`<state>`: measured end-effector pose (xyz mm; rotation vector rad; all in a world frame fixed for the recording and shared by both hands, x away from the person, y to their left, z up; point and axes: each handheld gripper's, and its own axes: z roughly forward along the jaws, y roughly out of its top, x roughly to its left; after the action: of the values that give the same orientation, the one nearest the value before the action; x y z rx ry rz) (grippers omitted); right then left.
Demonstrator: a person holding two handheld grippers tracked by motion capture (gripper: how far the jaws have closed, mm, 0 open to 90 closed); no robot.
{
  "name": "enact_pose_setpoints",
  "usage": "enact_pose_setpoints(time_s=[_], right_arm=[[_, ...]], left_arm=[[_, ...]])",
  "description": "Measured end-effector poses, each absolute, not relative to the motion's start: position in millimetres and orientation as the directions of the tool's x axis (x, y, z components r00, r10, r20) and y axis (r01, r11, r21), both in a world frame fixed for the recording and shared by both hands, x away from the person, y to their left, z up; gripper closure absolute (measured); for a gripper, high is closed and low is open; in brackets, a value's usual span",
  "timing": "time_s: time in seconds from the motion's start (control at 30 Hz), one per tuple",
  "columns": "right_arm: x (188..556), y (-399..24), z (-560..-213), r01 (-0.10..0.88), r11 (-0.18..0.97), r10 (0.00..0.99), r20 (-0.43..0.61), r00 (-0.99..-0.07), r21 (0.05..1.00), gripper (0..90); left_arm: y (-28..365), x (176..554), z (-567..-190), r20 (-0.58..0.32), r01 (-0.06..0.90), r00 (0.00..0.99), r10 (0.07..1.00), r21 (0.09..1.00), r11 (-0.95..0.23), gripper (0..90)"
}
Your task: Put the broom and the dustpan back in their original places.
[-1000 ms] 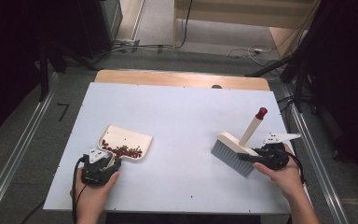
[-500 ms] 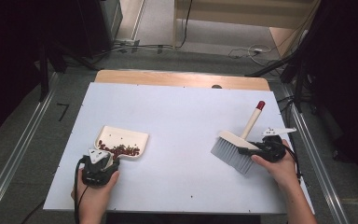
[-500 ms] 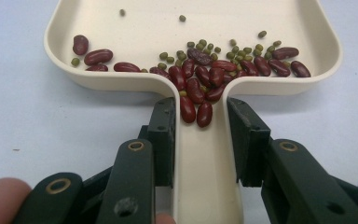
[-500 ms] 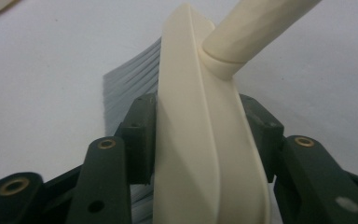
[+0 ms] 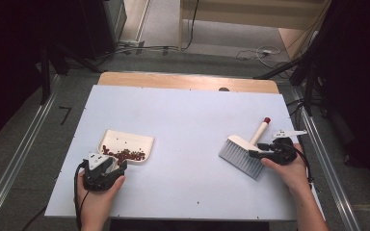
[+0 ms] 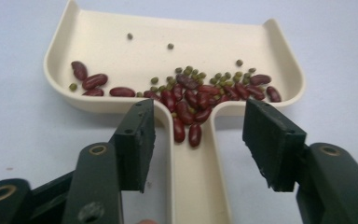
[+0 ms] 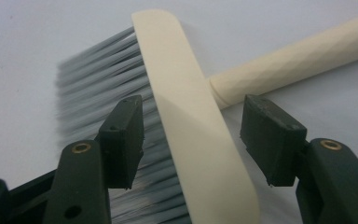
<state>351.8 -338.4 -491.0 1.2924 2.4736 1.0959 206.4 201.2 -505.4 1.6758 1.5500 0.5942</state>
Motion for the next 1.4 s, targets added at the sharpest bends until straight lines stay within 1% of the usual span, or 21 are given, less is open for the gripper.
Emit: enact_pose_setpoints(time_s=[0.07, 0.13, 0.17, 0.23, 0.3, 0.37, 0.43, 0.6, 0.7, 0.77, 0.97, 1.17, 1.27, 1.4], right_arm=[[353, -342, -488, 0.653, 0.345, 0.772, 0.192, -0.605, 0.674, 38.8], [354, -346, -485, 0.650, 0.313, 0.798, 0.180, -0.576, 0.693, 45.3], [355, -348, -483, 0.648, 0.293, 0.811, 0.176, -0.558, 0.703, 49.4], [358, -352, -480, 0.649, 0.254, 0.834, 0.178, -0.523, 0.717, 62.7], [362, -353, -479, 0.649, 0.237, 0.863, 0.150, -0.482, 0.723, 74.8], [366, -352, -478, 0.659, 0.224, 0.889, 0.127, -0.441, 0.718, 84.0], [372, -351, -480, 0.673, 0.210, 0.907, 0.115, -0.405, 0.709, 87.8], [386, -348, -486, 0.689, 0.179, 0.945, 0.071, -0.318, 0.702, 88.1], [394, -345, -490, 0.700, 0.175, 0.953, 0.061, -0.298, 0.693, 88.2], [399, -343, -493, 0.708, 0.188, 0.958, 0.030, -0.284, 0.681, 88.2], [408, -340, -500, 0.729, 0.182, 0.966, 0.016, -0.256, 0.660, 88.3], [413, -334, -499, 0.722, 0.212, 0.952, 0.026, -0.304, 0.659, 88.3], [414, -329, -498, 0.716, 0.253, 0.934, 0.030, -0.356, 0.651, 88.3], [415, -320, -497, 0.703, 0.297, 0.916, 0.015, -0.401, 0.647, 88.4]], left_arm=[[202, 205, -502, -0.161, 0.601, 0.168, 0.973, 0.799, 0.029, 39.8], [203, 204, -499, -0.158, 0.584, 0.174, 0.972, 0.812, 0.028, 37.7], [205, 204, -497, -0.160, 0.571, 0.180, 0.971, 0.820, 0.029, 35.7], [209, 202, -493, -0.171, 0.544, 0.203, 0.964, 0.839, 0.034, 30.6], [212, 201, -489, -0.171, 0.517, 0.223, 0.960, 0.856, 0.033, 26.0], [215, 201, -487, -0.169, 0.493, 0.236, 0.957, 0.869, 0.032, 21.3], [219, 203, -485, -0.166, 0.491, 0.243, 0.956, 0.871, 0.026, 12.9], [228, 203, -485, -0.192, 0.455, 0.292, 0.937, 0.889, 0.040, 2.6], [229, 204, -486, -0.189, 0.448, 0.318, 0.929, 0.894, 0.029, 0.0], [230, 204, -486, -0.179, 0.439, 0.326, 0.928, 0.899, 0.020, 0.0], [232, 204, -486, -0.169, 0.423, 0.346, 0.923, 0.906, 0.007, 0.0], [232, 205, -488, -0.161, 0.424, 0.363, 0.918, 0.906, -0.008, 0.0], [231, 206, -488, -0.159, 0.427, 0.369, 0.916, 0.904, -0.015, 0.0], [229, 206, -489, -0.154, 0.429, 0.377, 0.914, 0.903, -0.025, 0.0]])
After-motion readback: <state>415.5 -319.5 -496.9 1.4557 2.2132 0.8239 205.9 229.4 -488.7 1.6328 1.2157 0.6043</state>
